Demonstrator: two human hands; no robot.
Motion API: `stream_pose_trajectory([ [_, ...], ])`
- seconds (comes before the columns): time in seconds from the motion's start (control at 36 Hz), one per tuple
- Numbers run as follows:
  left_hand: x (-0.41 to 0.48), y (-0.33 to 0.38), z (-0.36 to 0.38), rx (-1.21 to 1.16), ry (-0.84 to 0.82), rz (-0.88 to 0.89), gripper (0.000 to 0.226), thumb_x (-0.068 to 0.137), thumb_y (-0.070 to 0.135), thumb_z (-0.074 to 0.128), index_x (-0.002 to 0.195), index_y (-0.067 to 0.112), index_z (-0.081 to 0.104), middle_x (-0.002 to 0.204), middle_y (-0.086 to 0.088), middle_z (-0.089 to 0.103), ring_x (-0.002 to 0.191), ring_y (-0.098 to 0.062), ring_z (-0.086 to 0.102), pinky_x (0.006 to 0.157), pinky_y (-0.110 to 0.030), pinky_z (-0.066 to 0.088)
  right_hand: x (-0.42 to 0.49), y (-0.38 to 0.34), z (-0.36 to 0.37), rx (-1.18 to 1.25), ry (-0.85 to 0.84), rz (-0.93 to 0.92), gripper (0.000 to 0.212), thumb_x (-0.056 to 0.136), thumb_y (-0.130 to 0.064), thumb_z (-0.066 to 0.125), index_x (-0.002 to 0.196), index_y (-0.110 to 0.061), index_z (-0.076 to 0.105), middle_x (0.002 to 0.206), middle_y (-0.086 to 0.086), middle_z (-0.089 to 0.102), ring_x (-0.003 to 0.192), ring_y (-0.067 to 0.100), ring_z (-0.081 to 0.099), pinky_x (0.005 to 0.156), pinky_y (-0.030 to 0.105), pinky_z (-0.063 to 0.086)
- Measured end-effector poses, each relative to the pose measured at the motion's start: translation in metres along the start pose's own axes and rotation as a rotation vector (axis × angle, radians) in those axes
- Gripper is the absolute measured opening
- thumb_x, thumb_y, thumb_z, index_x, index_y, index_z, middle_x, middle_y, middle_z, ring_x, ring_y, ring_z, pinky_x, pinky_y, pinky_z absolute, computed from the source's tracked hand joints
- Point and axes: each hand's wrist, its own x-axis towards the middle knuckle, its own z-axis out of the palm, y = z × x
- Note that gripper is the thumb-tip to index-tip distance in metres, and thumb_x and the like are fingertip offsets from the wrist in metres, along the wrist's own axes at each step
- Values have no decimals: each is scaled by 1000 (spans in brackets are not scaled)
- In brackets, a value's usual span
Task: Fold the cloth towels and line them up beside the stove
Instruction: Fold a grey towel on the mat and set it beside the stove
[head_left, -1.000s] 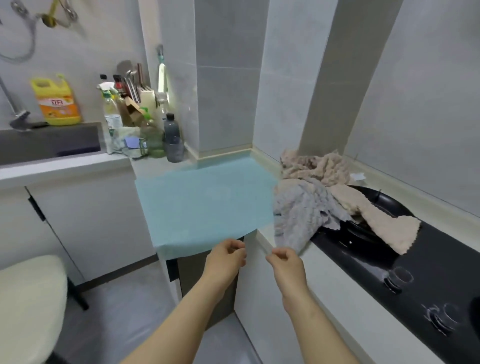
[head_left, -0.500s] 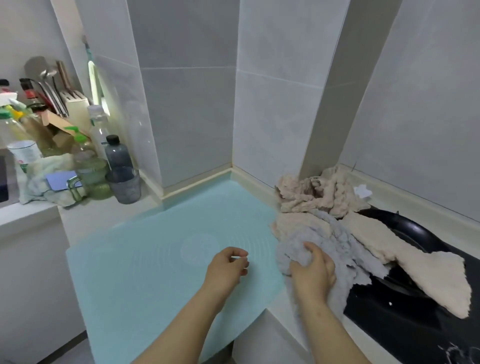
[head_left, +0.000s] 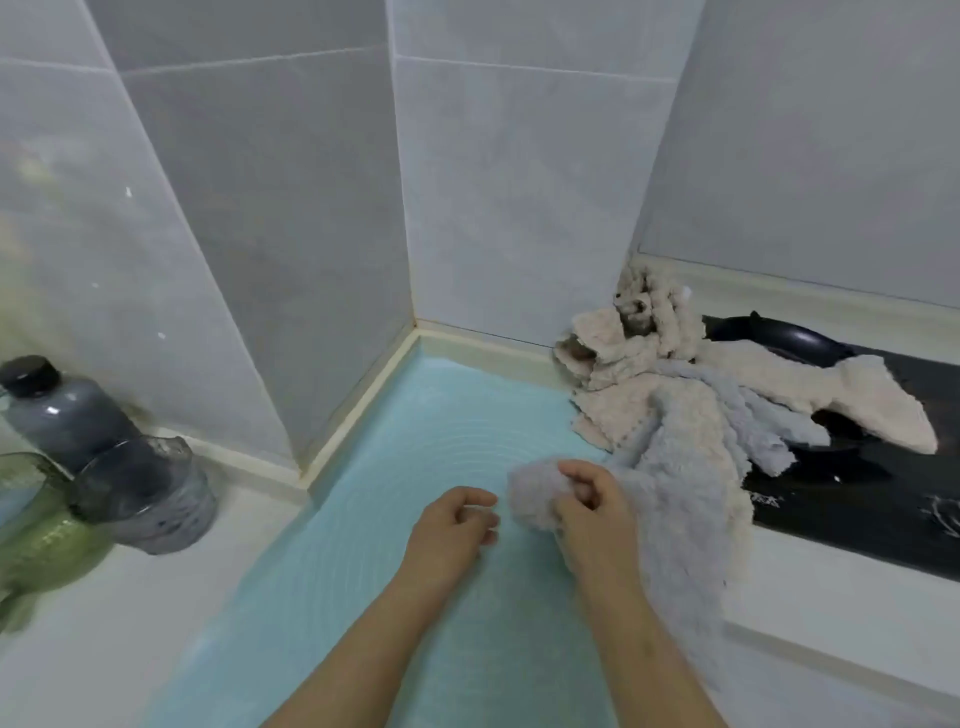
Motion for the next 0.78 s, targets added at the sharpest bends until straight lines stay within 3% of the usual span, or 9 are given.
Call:
stream_pose_trajectory([
  [0.25, 3, -7, -66, -146, -115, -84, 20, 98, 21, 41, 89, 18, 59, 90, -8, 63, 72, -17, 61, 60, -25, 47, -74, 22, 62, -82, -82, 125, 36, 82, 6, 52, 80, -29, 59, 74, -3, 56, 69, 12, 51, 66, 20, 42],
  [0.33, 7, -18, -71, -110, -190, -52, 16, 97, 22, 44, 92, 18, 59, 90, -8, 64, 75, -16, 63, 61, -23, 50, -81, 36, 69, -168, -81, 82, 36, 82, -1, 55, 80, -37, 57, 80, -11, 58, 72, 1, 53, 69, 11, 41],
  [0.44, 18, -41, -76, -4, -232, 107, 14, 91, 11, 54, 92, 23, 61, 74, 1, 67, 69, -15, 63, 63, -26, 52, -81, 51, 75, -341, -19, -63, 41, 82, -9, 57, 78, -48, 48, 79, -20, 58, 77, -18, 50, 66, 4, 39],
  [0.5, 20, -51, -80, 53, -261, 238, 21, 89, 6, 55, 89, 26, 61, 65, 9, 65, 62, -5, 61, 62, -20, 52, -83, 60, 79, -367, 38, -145, 39, 79, -13, 58, 75, -50, 48, 75, -18, 59, 75, -14, 51, 64, 7, 38],
  [0.58, 17, -62, -88, 63, -332, 427, 31, 89, -5, 52, 87, 25, 60, 74, 5, 65, 63, 3, 59, 61, -7, 47, -83, 68, 81, -259, 68, -229, 24, 66, -20, 53, 70, -43, 57, 71, -22, 61, 67, -4, 54, 60, 12, 39],
  [0.67, 15, -72, -94, 86, -382, 544, 36, 90, -8, 47, 89, 24, 61, 86, -6, 66, 66, 0, 61, 64, -7, 47, -78, 75, 76, -124, 60, -236, 34, 74, -1, 54, 71, -34, 61, 57, -19, 56, 56, 1, 47, 59, 19, 35],
  [0.78, 17, -80, -95, 169, -394, 681, 50, 89, -13, 37, 96, 32, 56, 94, -6, 64, 71, -1, 61, 66, -7, 45, -83, 75, 78, -110, 117, -319, 33, 78, 1, 52, 74, -31, 60, 65, -13, 53, 61, 7, 47, 60, 23, 35],
])
